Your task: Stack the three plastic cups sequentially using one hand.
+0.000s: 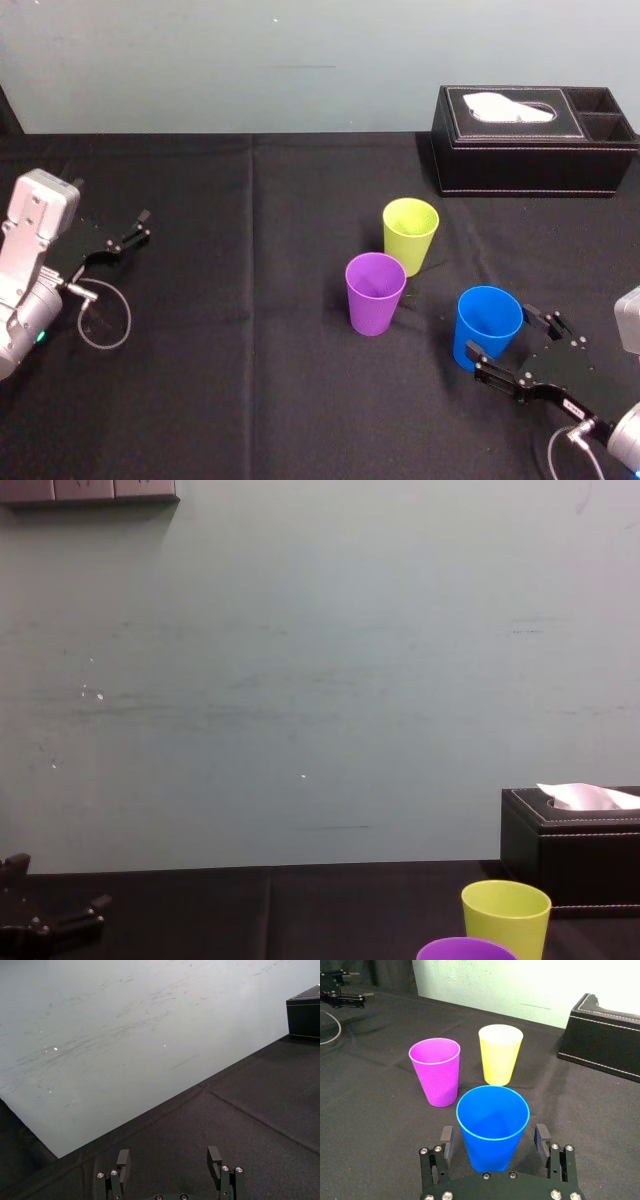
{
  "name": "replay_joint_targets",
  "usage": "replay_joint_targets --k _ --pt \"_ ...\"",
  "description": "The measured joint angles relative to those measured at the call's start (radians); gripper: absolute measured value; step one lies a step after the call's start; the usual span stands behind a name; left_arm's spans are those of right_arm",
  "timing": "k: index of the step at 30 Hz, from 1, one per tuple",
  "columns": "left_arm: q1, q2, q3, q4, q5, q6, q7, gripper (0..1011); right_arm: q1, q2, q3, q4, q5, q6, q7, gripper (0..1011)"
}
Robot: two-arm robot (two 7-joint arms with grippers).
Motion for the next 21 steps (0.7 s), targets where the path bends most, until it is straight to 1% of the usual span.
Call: replay_joint_targets --k 13,21 --pt "0.000 0.000 0.000 0.000 0.000 0.000 0.000 1011 0.035 -0.045 -0.008 0.024 -0.034 0.012 0.014 1004" --pt "0.000 0.000 0.000 0.000 0.000 0.000 0.000 1011 0.049 -0.072 -0.002 0.042 -0.054 0.018 0.012 1004"
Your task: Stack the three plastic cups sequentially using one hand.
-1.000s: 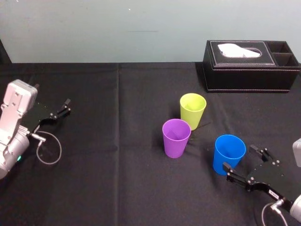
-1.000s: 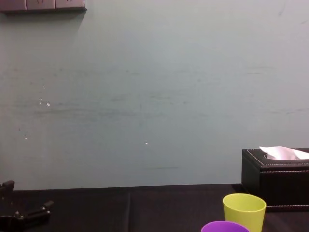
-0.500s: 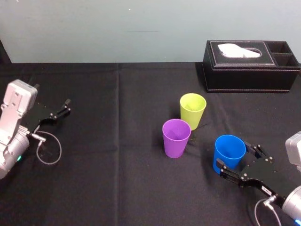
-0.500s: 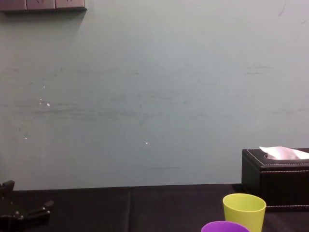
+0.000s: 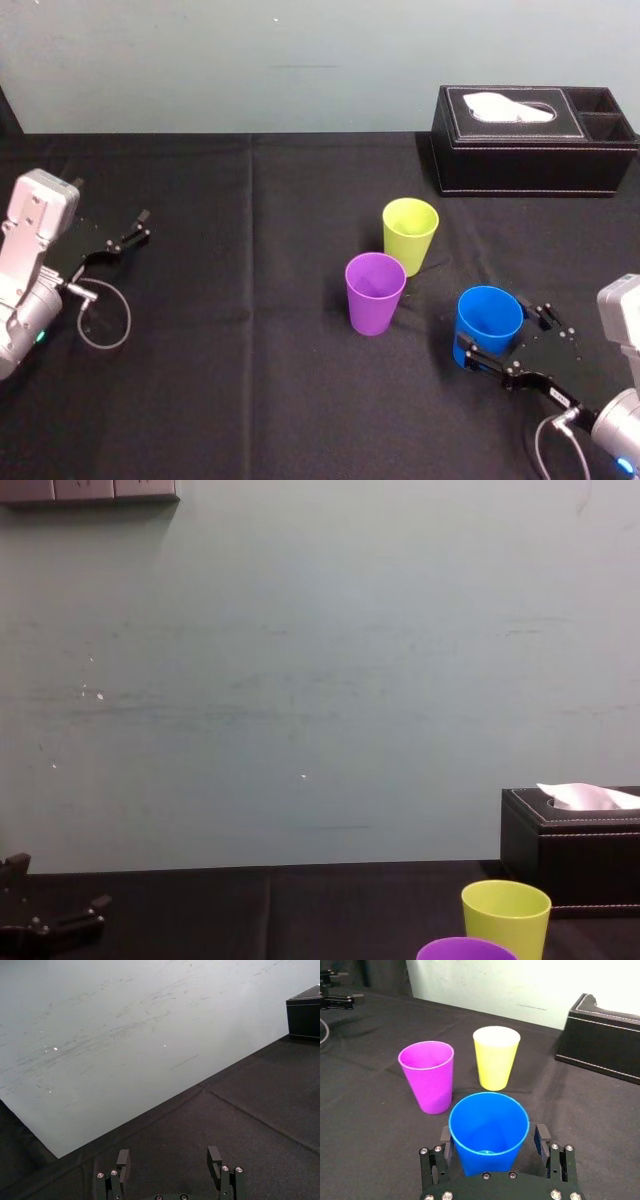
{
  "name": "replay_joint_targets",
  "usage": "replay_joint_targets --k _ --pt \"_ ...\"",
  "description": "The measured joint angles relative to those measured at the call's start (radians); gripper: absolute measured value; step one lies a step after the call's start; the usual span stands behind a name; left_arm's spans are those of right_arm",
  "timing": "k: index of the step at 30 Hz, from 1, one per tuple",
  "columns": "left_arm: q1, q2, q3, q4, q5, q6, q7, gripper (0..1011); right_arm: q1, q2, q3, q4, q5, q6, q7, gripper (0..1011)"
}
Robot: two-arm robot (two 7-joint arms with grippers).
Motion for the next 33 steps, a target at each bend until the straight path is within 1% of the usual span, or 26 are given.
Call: replay_joint_targets --k 8,14,26,33 --pt "0.000 0.000 0.000 0.000 0.000 0.000 0.000 1011 0.013 -0.027 0.004 0.015 -0.013 -0.012 -0.001 1004" --pt "0.000 0.000 0.000 0.000 0.000 0.000 0.000 1011 0.022 -0.037 0.002 0.024 -0.016 -0.017 0.006 1004" --pt "0.000 0.000 0.000 0.000 0.000 0.000 0.000 1011 0.031 -0.048 0.000 0.036 -0.018 -0.017 0.014 1004" --pt "0.000 0.000 0.000 0.000 0.000 0.000 0.000 1011 0.030 -0.047 0.000 0.035 -0.018 -0.016 0.015 1004"
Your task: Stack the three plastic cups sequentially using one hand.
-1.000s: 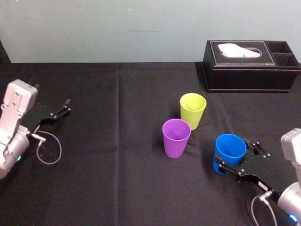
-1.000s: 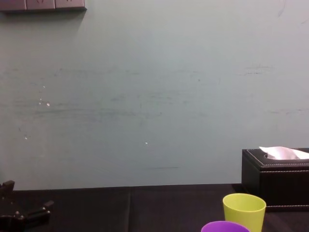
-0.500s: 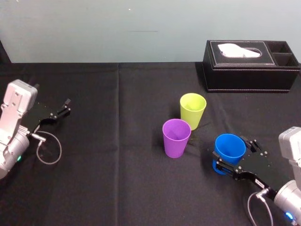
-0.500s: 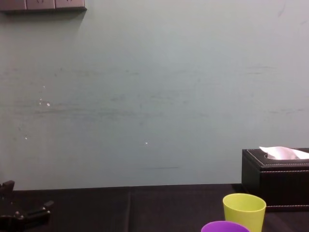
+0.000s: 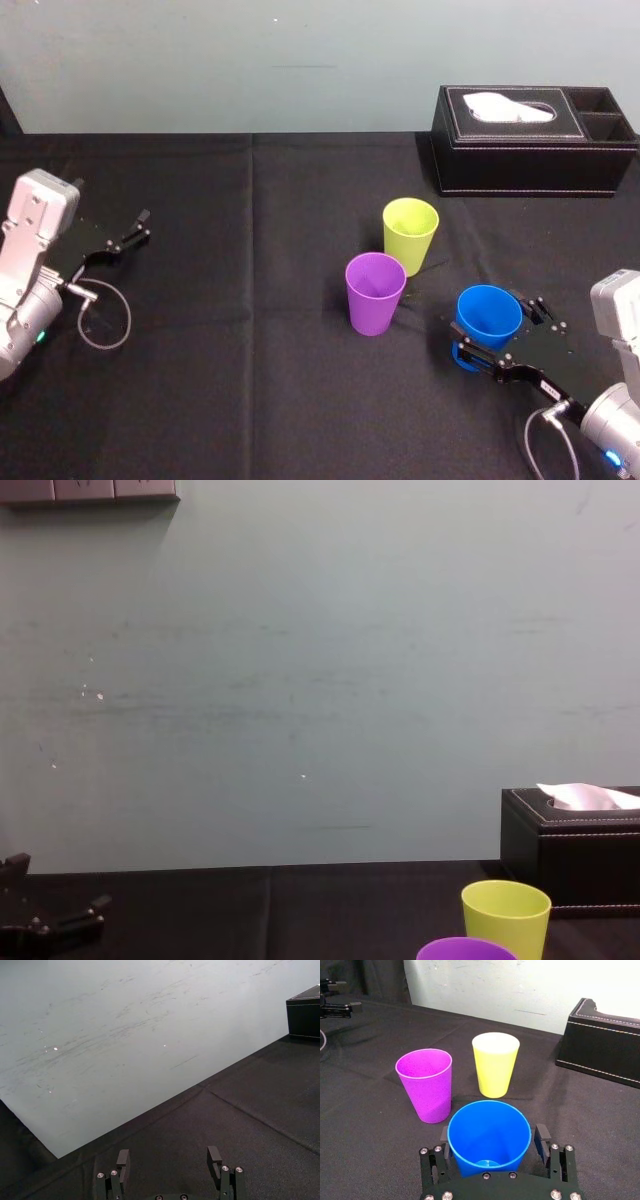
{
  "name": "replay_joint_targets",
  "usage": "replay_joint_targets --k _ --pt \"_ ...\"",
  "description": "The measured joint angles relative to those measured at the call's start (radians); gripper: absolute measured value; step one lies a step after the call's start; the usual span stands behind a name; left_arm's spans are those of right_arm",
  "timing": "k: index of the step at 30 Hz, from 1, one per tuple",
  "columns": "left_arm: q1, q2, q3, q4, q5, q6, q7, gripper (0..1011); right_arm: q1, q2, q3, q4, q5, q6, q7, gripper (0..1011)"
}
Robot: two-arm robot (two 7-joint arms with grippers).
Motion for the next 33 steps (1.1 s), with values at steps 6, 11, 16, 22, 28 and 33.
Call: replay_joint_targets --k 6,11,16,22,28,33 --pt "0.000 0.000 0.000 0.000 0.000 0.000 0.000 1011 0.000 0.000 0.000 -0.001 0.000 0.000 0.000 898" --pt "0.000 0.000 0.000 0.000 0.000 0.000 0.000 1011 -0.001 0.001 0.000 -0.001 0.001 0.000 0.000 782" --pt "0.000 0.000 0.000 0.000 0.000 0.000 0.000 1011 -0.001 0.001 0.000 -0.002 0.001 0.000 0.000 750" --pt "0.000 0.000 0.000 0.000 0.000 0.000 0.000 1012 -0.002 0.008 0.002 -0.027 0.001 0.003 0.003 731" --pt "0.000 0.000 0.000 0.000 0.000 0.000 0.000 1011 0.018 0.024 0.003 -0.054 0.000 0.031 0.013 731" --pt "0.000 0.000 0.000 0.000 0.000 0.000 0.000 1011 0.062 0.048 0.005 -0.076 0.002 0.085 0.025 731"
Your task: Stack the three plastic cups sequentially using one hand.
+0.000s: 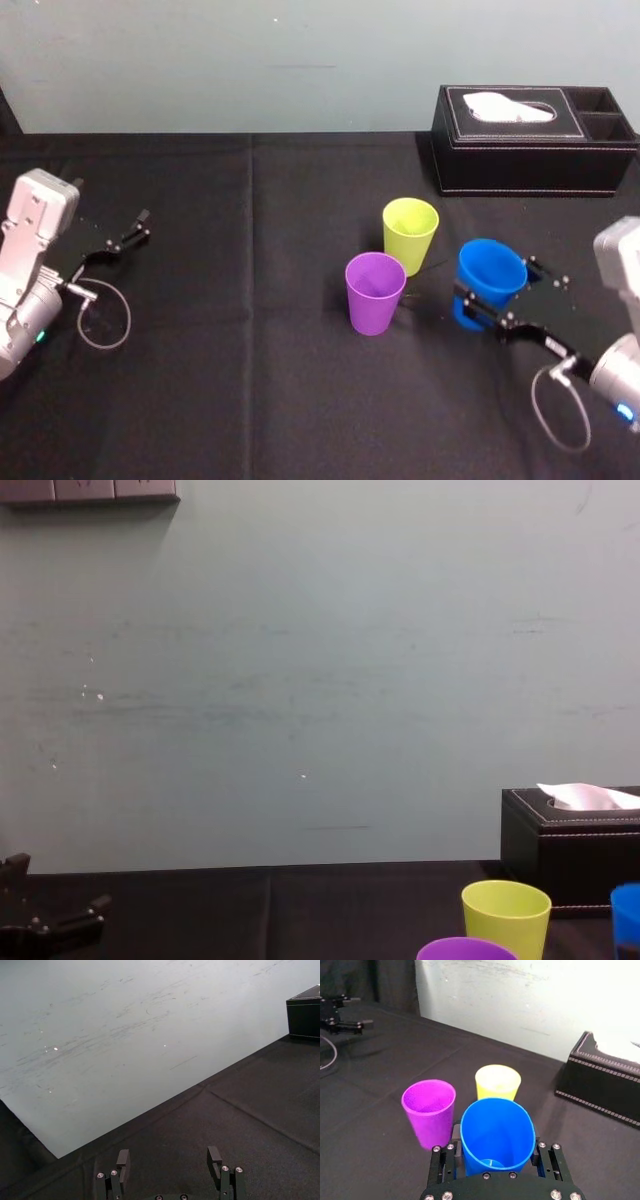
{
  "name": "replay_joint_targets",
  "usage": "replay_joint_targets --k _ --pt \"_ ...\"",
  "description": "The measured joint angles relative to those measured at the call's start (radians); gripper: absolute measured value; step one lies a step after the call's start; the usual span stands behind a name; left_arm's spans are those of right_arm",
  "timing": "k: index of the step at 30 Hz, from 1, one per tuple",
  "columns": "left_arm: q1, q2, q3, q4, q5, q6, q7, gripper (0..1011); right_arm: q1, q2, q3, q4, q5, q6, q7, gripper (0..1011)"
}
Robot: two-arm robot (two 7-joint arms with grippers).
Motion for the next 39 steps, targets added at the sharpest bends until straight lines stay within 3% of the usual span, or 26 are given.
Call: replay_joint_targets --k 9,12,26,39 --pt "0.000 0.000 0.000 0.000 0.000 0.000 0.000 1011 0.109 0.017 0.001 0.005 0.047 0.098 0.018 731" --pt "0.000 0.000 0.000 0.000 0.000 0.000 0.000 1011 0.173 0.015 -0.020 0.031 0.070 0.134 0.027 732" --pt "0.000 0.000 0.000 0.000 0.000 0.000 0.000 1011 0.392 -0.014 -0.137 0.153 0.062 0.172 0.032 731" --pt "0.000 0.000 0.000 0.000 0.000 0.000 0.000 1011 0.474 -0.040 -0.197 0.224 0.045 0.184 0.030 731"
